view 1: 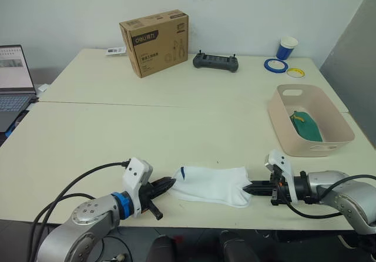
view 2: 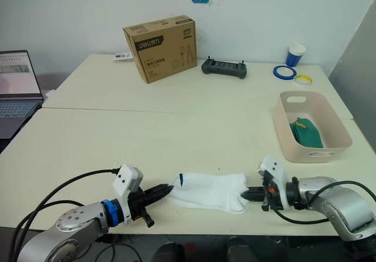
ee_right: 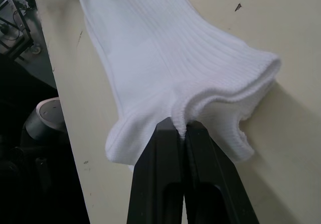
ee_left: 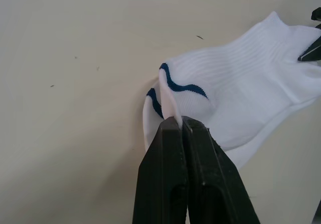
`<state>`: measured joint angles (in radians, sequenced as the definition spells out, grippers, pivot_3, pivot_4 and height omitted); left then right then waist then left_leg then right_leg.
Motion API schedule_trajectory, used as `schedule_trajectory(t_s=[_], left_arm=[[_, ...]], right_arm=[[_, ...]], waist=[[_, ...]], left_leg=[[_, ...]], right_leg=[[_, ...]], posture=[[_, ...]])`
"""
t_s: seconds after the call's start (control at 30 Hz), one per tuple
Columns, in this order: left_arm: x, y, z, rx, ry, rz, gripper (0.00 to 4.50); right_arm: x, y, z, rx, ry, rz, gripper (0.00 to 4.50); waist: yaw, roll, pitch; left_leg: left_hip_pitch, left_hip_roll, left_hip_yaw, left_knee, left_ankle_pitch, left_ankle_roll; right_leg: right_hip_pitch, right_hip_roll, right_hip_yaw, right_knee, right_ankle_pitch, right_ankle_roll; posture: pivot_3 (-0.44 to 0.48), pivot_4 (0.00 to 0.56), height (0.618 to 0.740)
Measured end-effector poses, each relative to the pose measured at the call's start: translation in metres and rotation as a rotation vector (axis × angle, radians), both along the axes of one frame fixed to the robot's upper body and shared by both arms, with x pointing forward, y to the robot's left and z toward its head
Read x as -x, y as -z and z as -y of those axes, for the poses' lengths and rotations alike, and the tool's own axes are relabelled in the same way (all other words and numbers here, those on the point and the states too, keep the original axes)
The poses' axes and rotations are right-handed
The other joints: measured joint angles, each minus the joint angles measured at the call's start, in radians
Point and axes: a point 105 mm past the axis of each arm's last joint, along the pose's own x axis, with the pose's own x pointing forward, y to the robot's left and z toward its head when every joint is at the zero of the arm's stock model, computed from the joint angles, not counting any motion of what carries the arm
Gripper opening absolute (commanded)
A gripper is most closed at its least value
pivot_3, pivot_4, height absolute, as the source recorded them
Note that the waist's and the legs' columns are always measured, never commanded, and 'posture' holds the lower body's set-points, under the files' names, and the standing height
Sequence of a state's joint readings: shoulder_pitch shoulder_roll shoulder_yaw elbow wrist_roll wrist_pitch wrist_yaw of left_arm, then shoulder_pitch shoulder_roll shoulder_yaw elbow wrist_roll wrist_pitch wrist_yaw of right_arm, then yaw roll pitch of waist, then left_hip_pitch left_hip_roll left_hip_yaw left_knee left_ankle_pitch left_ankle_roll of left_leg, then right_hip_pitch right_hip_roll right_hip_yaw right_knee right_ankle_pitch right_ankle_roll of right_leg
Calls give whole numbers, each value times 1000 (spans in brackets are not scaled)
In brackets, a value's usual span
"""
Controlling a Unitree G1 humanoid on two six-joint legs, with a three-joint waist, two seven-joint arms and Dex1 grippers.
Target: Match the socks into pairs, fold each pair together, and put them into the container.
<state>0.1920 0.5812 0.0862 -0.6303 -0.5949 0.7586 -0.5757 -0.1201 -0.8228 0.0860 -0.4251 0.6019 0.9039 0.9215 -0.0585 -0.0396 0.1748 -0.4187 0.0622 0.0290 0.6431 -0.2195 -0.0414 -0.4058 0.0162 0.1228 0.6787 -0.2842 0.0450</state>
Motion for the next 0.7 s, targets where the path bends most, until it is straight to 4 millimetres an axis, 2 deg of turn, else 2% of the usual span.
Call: schedule_trajectory(t_s=[0.1,0.2,0.3,0.43,0.57,0.63,0.7], left_arm=[[0,0,-1,-3,1,-1,8],[2,1,0,6,7,-12,646],[7,5,-2,11,11,-37,1605],[7,-1,-15,-18,10,-24,2892],[3,-6,-35,-56,5,-19,4140],[-3,-13,-44,-52,10,-5,4140],[-9,-23,-45,-37,40,29,4140]], right_arm=[[1,2,0,-2,-2,-7,0],[-2,3,2,2,4,-2,724],[-5,2,8,22,10,6,1766],[-14,-10,22,59,24,51,3186],[-21,-23,23,49,0,92,3199],[-25,-34,20,25,-11,126,3199],[-28,-47,11,-30,-39,167,3199]], waist=[[0,0,0],[0,0,0],[-1,0,0],[0,0,0],[-2,0,0],[-1,0,1],[-1,0,1]], left_leg=[[0,0,0,0,0,0],[0,0,0,0,0,0],[0,0,0,0,0,0],[0,0,0,0,0,0],[1,0,0,0,0,0],[1,0,0,0,0,0],[1,0,0,0,0,0]], right_leg=[[0,0,0,0,0,0],[0,0,0,0,0,0],[0,0,0,0,0,0],[-1,0,0,0,0,0],[-4,0,0,0,0,0],[-4,0,0,0,0,0],[-4,0,0,0,0,0]], posture=[[0,150,740],[0,150,740],[0,150,740],[0,150,740],[0,150,740],[0,150,740],[0,150,740]])
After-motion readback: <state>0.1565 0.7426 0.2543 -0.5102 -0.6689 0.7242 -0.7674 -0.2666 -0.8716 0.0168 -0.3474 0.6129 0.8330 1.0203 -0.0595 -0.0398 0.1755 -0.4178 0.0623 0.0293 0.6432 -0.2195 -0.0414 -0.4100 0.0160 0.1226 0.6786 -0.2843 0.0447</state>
